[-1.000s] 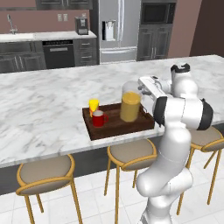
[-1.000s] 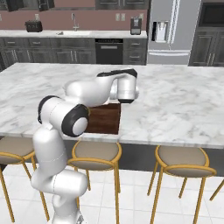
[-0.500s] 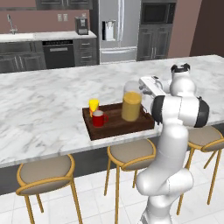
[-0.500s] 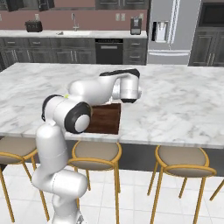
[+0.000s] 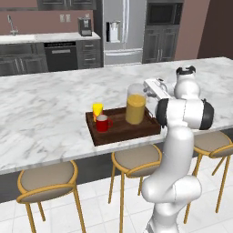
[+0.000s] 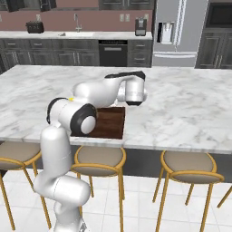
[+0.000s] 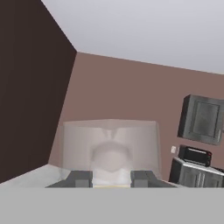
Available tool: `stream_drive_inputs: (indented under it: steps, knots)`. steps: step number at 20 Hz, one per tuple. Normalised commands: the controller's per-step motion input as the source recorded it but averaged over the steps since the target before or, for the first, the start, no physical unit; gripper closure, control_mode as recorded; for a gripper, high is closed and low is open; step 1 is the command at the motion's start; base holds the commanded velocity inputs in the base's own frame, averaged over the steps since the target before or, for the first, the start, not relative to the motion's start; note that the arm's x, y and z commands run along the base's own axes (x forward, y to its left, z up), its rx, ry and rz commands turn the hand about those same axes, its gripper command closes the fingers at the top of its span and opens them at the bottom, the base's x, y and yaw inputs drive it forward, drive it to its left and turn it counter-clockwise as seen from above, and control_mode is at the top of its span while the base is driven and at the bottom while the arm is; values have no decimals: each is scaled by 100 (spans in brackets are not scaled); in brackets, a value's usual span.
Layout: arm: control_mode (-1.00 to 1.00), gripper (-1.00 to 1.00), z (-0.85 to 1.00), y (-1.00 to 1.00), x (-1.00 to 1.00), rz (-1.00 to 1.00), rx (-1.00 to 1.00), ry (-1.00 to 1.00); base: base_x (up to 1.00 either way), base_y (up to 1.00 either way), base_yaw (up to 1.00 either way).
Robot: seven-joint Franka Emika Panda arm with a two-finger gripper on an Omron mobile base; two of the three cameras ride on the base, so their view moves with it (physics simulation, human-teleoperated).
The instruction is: There is a tray on the dining counter. Grab the cup, mug, and pitcher and place them on the tray. The pitcher may be placed next to the tray if it cannot fit the tray.
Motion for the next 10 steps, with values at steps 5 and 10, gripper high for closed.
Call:
stream_drive_inputs:
  steps: [5, 10]
  knots:
    - [-100, 100, -3, 0, 18, -10, 0, 0, 0, 0, 0]
    - [-100, 100, -9, 0, 19, -22, 0, 0, 0, 0, 0]
